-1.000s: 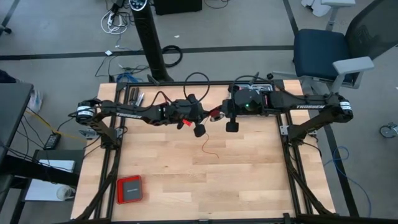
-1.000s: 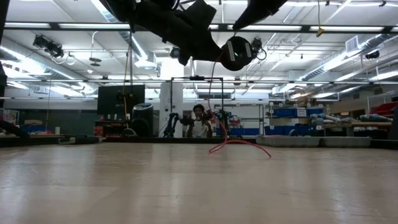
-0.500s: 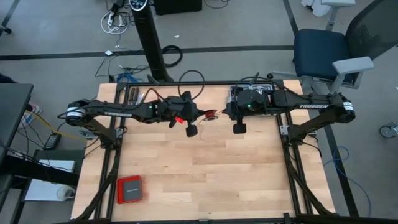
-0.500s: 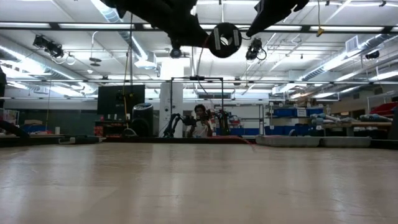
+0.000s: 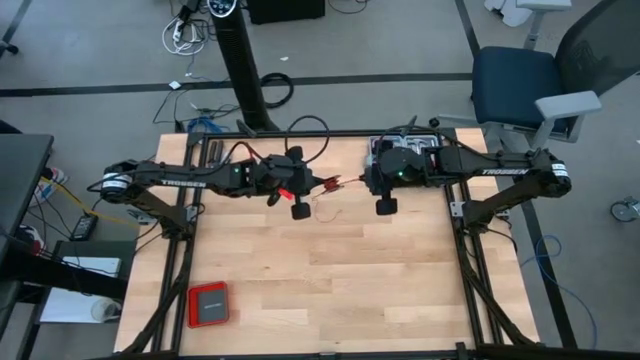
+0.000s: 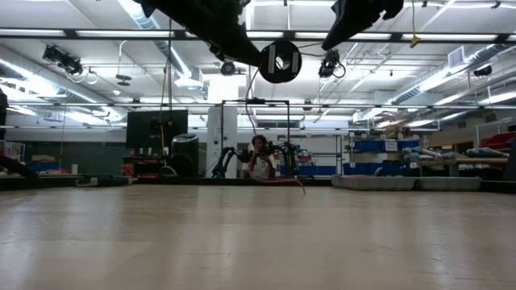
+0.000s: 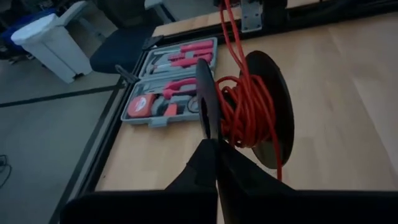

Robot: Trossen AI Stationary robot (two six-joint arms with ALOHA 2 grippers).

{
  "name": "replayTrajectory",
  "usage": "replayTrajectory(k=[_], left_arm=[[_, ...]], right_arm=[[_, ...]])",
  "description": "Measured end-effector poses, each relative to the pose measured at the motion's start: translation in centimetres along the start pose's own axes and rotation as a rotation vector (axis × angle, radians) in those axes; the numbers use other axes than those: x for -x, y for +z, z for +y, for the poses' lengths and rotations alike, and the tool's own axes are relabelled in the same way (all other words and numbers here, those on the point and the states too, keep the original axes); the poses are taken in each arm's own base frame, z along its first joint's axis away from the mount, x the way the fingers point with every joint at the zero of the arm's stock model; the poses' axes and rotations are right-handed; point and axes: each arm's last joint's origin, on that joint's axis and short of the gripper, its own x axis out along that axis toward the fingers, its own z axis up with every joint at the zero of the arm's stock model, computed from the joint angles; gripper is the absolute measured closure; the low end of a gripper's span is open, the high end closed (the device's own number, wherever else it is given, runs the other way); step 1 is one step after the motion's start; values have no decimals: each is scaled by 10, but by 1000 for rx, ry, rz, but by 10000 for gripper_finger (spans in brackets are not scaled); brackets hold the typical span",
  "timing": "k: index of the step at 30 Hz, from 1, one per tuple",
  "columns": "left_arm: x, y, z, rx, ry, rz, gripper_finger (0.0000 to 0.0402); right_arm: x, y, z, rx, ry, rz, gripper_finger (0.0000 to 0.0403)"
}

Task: Coil cords
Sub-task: Coil the red cable wire onto the black spool

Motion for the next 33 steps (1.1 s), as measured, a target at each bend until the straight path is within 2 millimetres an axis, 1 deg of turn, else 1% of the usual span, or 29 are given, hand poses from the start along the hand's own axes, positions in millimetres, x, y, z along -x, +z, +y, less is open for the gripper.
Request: replayTrajectory(k=[4, 9, 13, 15, 18, 21, 24, 28, 33], left_arm=[[1, 1, 0, -1, -37, 10, 401], [9, 16, 4, 22, -77, 37, 401], [16, 29, 8, 48, -93, 42, 401], [18, 32, 9, 51, -96, 44, 401], [19, 30, 8, 66, -118, 61, 401], [19, 31, 7, 89, -145, 47, 401], [19, 32, 7, 108, -146, 43, 401], [19, 31, 7, 138, -143, 49, 401], [19, 27, 6, 144, -138, 98, 401]], right_arm=[[0, 0, -1, 34, -45, 18, 398], [0, -1, -2, 80, -96, 39, 401], [0, 0, 0, 98, -103, 40, 402], [-1, 0, 0, 86, -103, 44, 394], [-5, -4, 1, 72, -121, 103, 368], [-10, -4, 2, 58, -148, 127, 339], [-14, -1, 3, 53, -124, 107, 319], [-15, -2, 3, 12, -119, 115, 314], [-12, -7, 6, -101, -81, 148, 322]])
